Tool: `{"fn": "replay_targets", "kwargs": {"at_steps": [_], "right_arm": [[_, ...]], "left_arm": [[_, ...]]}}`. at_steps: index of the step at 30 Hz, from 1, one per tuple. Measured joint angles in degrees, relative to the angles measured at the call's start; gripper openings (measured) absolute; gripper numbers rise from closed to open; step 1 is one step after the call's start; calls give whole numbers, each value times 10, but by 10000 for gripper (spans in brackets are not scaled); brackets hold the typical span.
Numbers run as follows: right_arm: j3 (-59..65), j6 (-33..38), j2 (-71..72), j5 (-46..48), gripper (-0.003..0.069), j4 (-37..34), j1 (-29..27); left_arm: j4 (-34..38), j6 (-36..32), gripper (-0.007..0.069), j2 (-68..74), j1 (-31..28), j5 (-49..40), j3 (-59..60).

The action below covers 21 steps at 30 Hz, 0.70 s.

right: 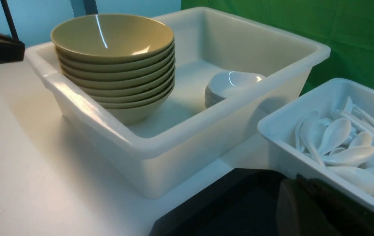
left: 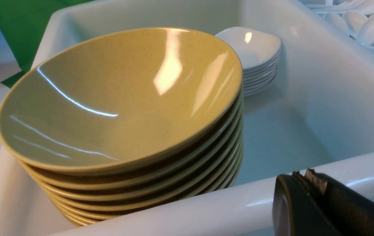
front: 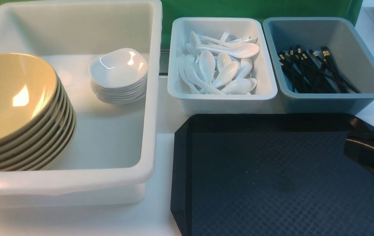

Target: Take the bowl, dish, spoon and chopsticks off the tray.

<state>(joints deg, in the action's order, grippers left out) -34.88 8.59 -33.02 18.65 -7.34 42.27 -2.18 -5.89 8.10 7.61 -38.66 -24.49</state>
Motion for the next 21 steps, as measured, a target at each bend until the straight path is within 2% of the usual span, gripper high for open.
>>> {"fn": "replay_targets", "kwargs": {"at_steps": [16,21], "right_arm": [[11,1,0,-13,45,0,0],[86,1,59,-57,45,-2,-21]], "left_arm": [[0,-4,-11,0,0,0,1],[0,-5,-11,0,0,0,1]]}}
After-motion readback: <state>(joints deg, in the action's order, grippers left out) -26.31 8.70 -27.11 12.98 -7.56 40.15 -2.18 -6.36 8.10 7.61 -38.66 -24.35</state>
